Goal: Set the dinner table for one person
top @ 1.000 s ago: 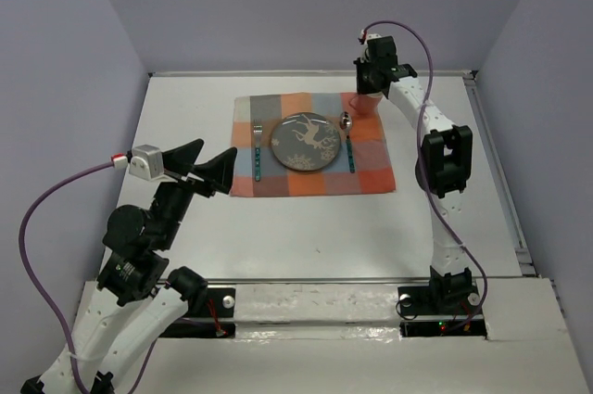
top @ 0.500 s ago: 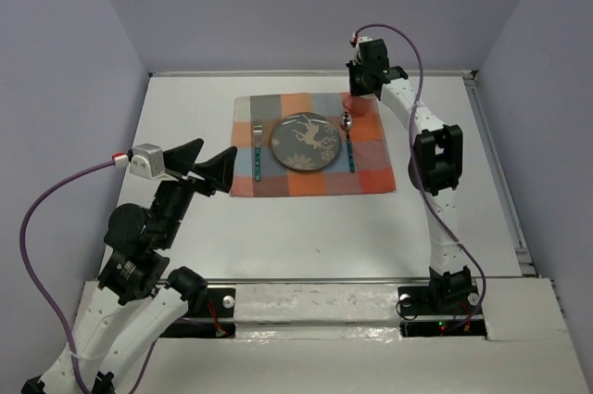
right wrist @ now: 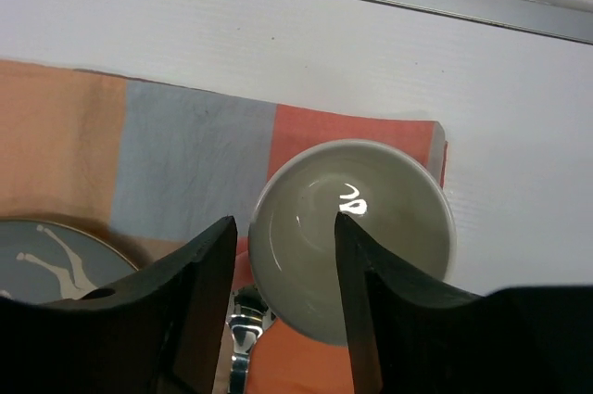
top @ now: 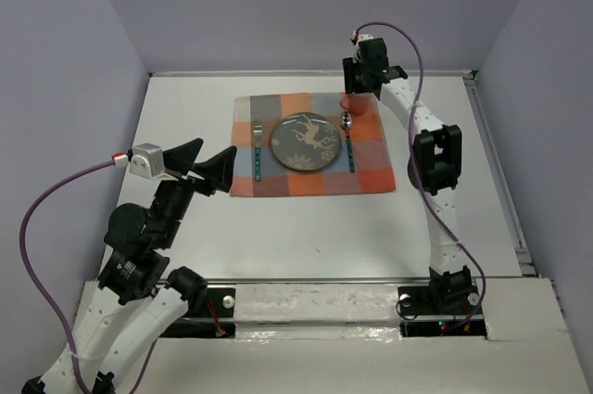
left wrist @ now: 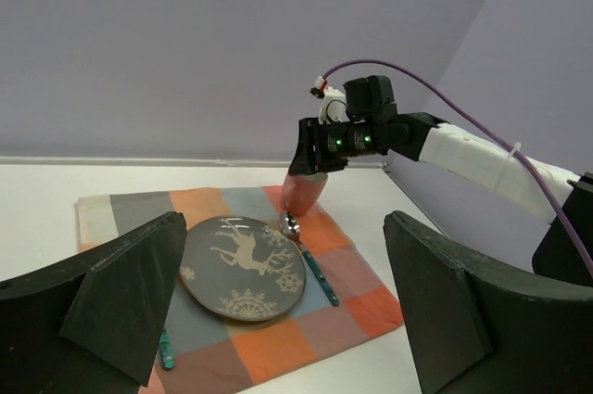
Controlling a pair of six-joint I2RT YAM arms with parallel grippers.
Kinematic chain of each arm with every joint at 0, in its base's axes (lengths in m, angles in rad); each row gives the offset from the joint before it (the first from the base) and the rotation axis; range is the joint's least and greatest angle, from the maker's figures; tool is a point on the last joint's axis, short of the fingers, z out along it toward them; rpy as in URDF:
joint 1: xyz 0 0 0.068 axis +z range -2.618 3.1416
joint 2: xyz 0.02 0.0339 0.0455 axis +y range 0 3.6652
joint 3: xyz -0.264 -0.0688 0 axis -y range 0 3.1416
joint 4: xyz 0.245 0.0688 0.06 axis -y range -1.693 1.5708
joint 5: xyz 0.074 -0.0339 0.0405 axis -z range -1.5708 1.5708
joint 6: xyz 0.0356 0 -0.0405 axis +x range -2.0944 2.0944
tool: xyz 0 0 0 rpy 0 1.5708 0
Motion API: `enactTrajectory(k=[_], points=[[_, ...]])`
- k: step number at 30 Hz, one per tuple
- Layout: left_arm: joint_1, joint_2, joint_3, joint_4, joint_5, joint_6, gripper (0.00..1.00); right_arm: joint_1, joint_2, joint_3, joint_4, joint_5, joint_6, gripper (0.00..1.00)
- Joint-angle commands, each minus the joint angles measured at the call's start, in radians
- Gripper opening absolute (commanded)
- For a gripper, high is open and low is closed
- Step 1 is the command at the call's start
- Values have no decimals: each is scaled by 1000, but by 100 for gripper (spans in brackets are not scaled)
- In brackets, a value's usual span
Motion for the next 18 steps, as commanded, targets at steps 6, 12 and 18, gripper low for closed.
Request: enactTrajectory(k=[6,12,18], points=[[13,18,-4,47,-23,24,99,2,-197,-20,58,-26,124,75],[22,10,-7,47,-36,30,99,2,-528,-451,286,-123,252,100],[30,15,-8,41,-87,49,99,22,-1035,-1094,613,-220,418,86]])
